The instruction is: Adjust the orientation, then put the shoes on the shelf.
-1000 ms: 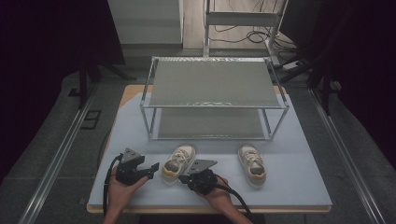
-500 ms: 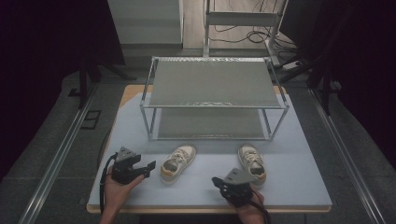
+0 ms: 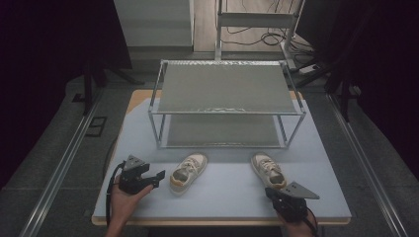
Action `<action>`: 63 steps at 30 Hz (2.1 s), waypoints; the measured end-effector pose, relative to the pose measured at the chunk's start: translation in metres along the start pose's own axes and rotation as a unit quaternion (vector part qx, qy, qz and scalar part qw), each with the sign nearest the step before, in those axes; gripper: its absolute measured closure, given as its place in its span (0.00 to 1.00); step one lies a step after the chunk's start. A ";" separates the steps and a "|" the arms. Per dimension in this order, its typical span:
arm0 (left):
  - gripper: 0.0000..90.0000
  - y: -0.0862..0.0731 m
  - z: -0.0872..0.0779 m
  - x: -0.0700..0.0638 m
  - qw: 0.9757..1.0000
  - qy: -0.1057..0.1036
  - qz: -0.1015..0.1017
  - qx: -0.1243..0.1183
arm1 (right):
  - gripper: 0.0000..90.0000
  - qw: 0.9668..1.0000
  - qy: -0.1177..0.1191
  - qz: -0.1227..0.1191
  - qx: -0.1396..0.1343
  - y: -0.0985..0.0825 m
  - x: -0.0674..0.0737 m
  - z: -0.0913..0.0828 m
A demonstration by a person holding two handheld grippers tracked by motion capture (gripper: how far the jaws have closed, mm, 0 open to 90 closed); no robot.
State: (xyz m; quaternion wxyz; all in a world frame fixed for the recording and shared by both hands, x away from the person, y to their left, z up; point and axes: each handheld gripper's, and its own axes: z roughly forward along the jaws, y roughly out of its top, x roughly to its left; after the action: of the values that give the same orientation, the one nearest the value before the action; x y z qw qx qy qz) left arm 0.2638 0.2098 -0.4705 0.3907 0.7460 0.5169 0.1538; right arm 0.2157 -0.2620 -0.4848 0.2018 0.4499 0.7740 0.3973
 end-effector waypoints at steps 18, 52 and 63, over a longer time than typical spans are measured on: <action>0.33 0.006 -0.018 -0.006 0.999 -0.025 -0.002 -0.020 | 0.40 0.996 0.012 -0.003 -0.091 0.021 -0.016 -0.039; 0.09 0.039 0.033 -0.074 0.987 -0.028 0.090 0.133 | 0.14 0.999 -0.008 0.036 0.028 0.040 -0.045 0.010; 0.15 0.039 0.060 -0.075 0.979 -0.009 0.101 0.180 | 0.16 0.997 -0.025 0.022 0.073 0.040 -0.041 0.039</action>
State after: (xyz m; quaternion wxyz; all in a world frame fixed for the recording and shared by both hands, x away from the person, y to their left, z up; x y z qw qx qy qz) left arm 0.2956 0.1119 -0.4674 0.2376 0.8536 0.4547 0.0901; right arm 0.2848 -0.2688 -0.4783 0.1791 0.4901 0.7857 0.3323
